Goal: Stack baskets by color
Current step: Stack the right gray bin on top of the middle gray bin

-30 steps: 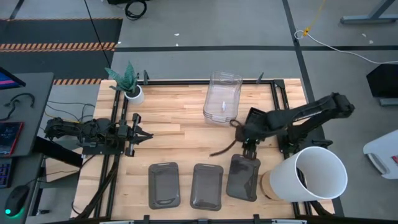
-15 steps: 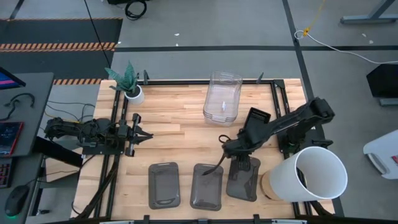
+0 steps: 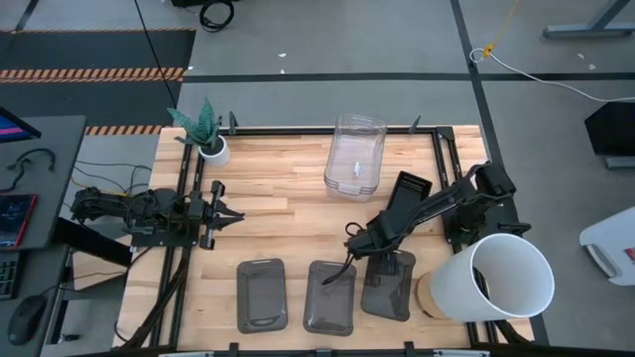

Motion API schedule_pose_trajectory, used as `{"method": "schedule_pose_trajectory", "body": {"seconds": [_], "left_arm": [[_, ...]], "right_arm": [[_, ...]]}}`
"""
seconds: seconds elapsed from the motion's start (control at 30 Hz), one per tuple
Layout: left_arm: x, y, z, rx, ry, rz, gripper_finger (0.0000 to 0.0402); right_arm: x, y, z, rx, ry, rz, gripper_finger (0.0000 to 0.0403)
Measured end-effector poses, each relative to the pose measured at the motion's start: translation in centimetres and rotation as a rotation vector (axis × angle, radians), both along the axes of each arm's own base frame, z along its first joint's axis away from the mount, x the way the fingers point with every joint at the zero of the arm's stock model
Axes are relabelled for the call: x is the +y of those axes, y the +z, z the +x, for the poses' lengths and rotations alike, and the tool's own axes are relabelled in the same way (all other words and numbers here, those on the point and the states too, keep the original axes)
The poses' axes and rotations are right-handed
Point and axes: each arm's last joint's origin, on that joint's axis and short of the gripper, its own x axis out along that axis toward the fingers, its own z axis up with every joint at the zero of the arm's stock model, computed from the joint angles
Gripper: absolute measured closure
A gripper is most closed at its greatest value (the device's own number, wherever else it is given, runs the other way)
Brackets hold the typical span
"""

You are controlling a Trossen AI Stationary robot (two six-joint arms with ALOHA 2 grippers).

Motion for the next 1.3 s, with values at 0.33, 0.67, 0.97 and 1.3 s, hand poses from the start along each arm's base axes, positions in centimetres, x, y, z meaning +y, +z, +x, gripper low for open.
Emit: {"method": "schedule_pose_trajectory", "body": {"seconds": [0.33,0.67,0.97,1.3], "left_arm": [[0.0,0.0,0.0,0.001,0.0,0.0,0.0366],[0.0,0.0,0.0,0.0,0.0,0.0,0.0376],[0.0,0.0,0.0,0.0,0.0,0.0,0.0368],[0.0,0.0,0.0,0.002,0.0,0.0,0.0378]], "right_arm": [[-0.1,0.3,-0.2,0.009,-0.006,0.026,0.0378],[-0.7,4.4,-1.7,-0.056,-0.032,0.119,0.0398],[0.2,12.1,-1.2,-0.25,-0.007,0.186,0.04],[1.3,14.7,2.1,-0.529,0.066,0.203,0.0401]]}}
